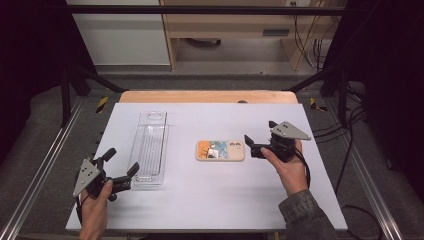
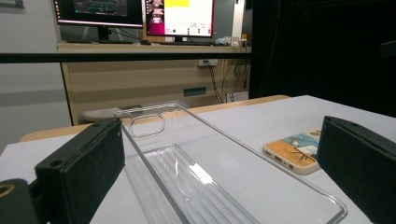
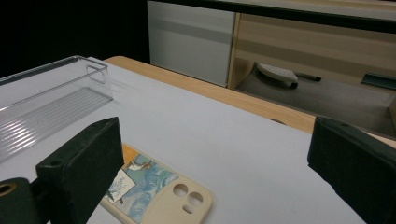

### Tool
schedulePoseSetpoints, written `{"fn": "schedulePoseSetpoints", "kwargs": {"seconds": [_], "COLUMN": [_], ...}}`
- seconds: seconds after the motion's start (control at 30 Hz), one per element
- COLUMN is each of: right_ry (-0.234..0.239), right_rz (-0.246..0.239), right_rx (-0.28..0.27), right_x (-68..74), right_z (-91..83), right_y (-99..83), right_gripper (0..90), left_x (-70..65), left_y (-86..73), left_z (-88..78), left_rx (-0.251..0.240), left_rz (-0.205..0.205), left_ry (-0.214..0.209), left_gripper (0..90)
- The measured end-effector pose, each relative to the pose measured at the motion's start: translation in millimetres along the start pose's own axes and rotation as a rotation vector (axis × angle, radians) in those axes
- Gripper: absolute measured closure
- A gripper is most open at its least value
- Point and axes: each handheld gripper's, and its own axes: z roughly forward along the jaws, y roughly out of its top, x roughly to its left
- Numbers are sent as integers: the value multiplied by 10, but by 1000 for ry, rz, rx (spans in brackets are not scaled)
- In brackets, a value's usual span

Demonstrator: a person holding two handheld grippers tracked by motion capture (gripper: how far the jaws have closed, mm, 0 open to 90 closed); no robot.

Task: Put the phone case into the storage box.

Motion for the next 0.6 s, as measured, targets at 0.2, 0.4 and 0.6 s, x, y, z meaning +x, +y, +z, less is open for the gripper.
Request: {"fn": "schedulePoseSetpoints", "kwargs": {"seconds": [0.2,0.4,0.6], "right_ry": [7,10,1], "right_rz": [-1,5,6], "right_rx": [9,22,39], "right_x": [9,-1,-23], "right_z": [87,174,282], "right_y": [65,115,149], "right_gripper": [36,37,41], "left_x": [-4,-3,-11], "left_y": [1,-1,-1], "left_z": [0,3,6], "left_rx": [-1,-2,1], "left_rz": [2,-1,3], "left_ry": [0,-1,-4], "left_gripper": [7,7,7]}}
